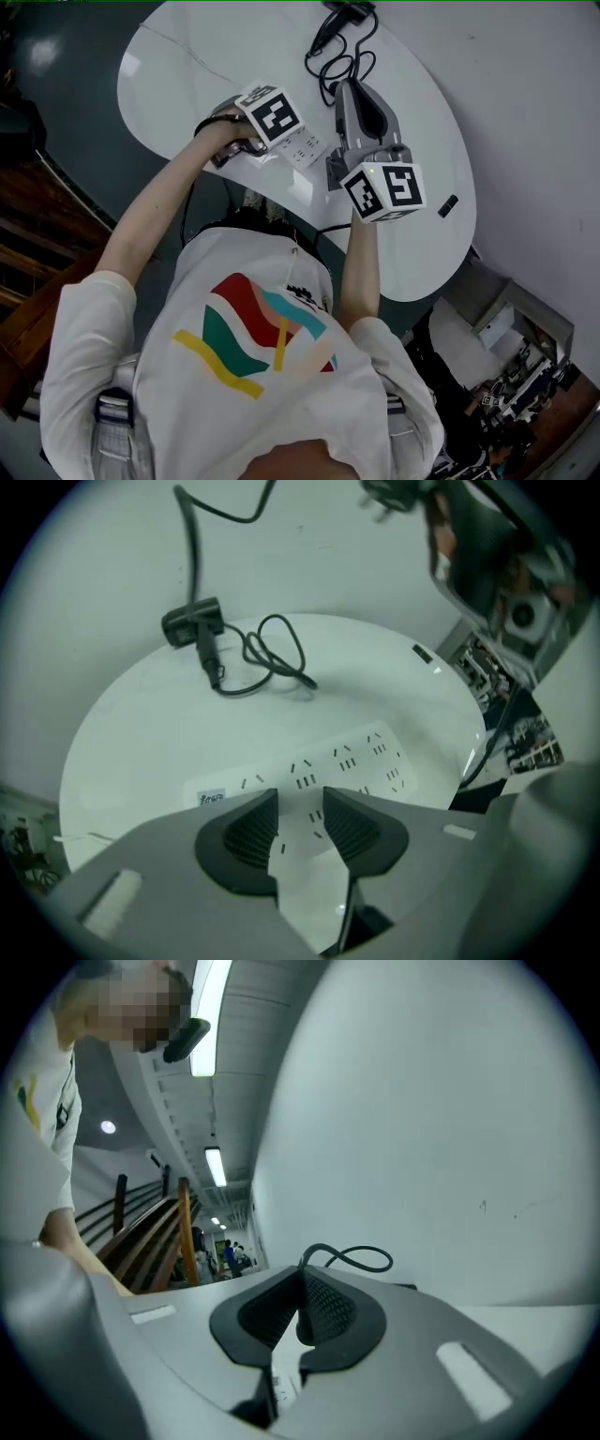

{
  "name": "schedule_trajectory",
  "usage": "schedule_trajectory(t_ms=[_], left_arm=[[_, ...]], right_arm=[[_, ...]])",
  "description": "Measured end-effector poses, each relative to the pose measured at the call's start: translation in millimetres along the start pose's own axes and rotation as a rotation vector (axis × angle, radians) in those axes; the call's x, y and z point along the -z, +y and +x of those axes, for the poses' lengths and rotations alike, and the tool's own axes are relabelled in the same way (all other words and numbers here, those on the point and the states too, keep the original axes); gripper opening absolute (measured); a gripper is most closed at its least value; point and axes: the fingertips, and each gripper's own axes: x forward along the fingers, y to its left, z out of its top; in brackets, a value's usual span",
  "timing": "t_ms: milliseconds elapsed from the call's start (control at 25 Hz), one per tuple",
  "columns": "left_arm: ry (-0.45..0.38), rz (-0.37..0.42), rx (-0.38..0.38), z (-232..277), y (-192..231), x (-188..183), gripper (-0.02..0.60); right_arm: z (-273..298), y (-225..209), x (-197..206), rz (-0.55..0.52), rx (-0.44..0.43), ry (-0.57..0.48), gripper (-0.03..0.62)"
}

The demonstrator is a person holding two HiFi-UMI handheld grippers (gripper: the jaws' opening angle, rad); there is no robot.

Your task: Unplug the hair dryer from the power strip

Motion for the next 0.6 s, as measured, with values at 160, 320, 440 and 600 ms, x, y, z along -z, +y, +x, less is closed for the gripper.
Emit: schedule_trajectory(t_ms=[160,320,440,600], left_arm=[[-0.007,-0.004,-0.01,1.7,-3.7,4.3,0.152],[-0.012,0.008,-0.011,1.1,-4.6,1.6,0.153],[-0.014,0.014,-0.014,0.5,-4.1,2.4,0.153],[-0.017,0.023,-0.018,1.1,-2.7,2.7,0.162]], right_arm=[[-6.8,-4.7,-4.1,0.02,-0.011,0.004,0.032],[-14.5,-3.5,5.0,0.018,0.003,0.045,0.032],[-22.1,-3.2,9.3,0.031,0.009,0.061,0.032],[-33.7,-7.9,14.1,0.037,0.033,0.075,0.034]])
